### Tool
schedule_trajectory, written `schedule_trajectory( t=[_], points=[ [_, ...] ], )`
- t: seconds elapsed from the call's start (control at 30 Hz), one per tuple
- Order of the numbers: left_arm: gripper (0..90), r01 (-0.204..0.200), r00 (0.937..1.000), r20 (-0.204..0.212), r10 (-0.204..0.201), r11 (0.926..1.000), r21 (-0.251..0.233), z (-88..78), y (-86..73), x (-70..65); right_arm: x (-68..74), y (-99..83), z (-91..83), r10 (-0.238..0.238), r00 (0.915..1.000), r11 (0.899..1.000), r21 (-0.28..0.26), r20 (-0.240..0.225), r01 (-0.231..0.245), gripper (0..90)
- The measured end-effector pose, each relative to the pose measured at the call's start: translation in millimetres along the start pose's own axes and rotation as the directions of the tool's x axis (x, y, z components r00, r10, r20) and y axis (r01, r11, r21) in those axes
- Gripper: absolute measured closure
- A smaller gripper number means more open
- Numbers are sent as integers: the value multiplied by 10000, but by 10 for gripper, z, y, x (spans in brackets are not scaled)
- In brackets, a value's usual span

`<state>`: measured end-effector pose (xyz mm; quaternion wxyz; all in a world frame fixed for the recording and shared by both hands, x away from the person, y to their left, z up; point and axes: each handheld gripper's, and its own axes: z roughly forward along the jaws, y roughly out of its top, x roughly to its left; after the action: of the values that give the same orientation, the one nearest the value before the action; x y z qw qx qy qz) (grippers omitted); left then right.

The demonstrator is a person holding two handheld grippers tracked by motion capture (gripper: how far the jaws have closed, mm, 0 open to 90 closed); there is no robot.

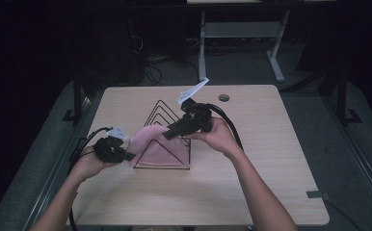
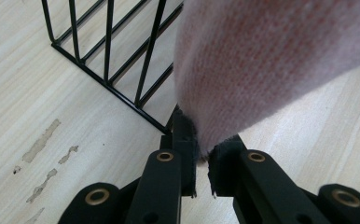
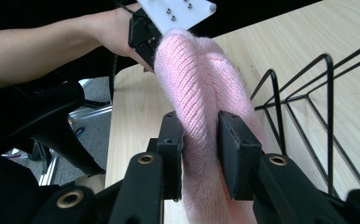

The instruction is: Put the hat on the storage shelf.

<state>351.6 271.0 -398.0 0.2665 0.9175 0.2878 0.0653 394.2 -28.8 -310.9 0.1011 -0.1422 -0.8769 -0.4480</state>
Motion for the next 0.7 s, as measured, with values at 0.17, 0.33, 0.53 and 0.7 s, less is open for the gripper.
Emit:
schedule_trajectory(
  t=[0.17,0.33,0.53,0.7],
  points=[
    [832,-62,10000,-41,62,9999,154,24,-1,-2,15,-43,-11,150,9999,9997,-208,-43,-151,689],
    [832,170,9999,12,-170,9996,230,78,-59,17,16,-73,5,6,10000,9998,-200,-59,-8,763],
    [832,303,9995,118,-304,9995,124,99,-108,45,26,-96,77,-64,9999,10000,52,-102,64,831],
    [814,224,9997,123,-225,9997,88,108,-101,40,26,-100,50,-112,9999,9999,-75,-75,111,849]
  ],
)
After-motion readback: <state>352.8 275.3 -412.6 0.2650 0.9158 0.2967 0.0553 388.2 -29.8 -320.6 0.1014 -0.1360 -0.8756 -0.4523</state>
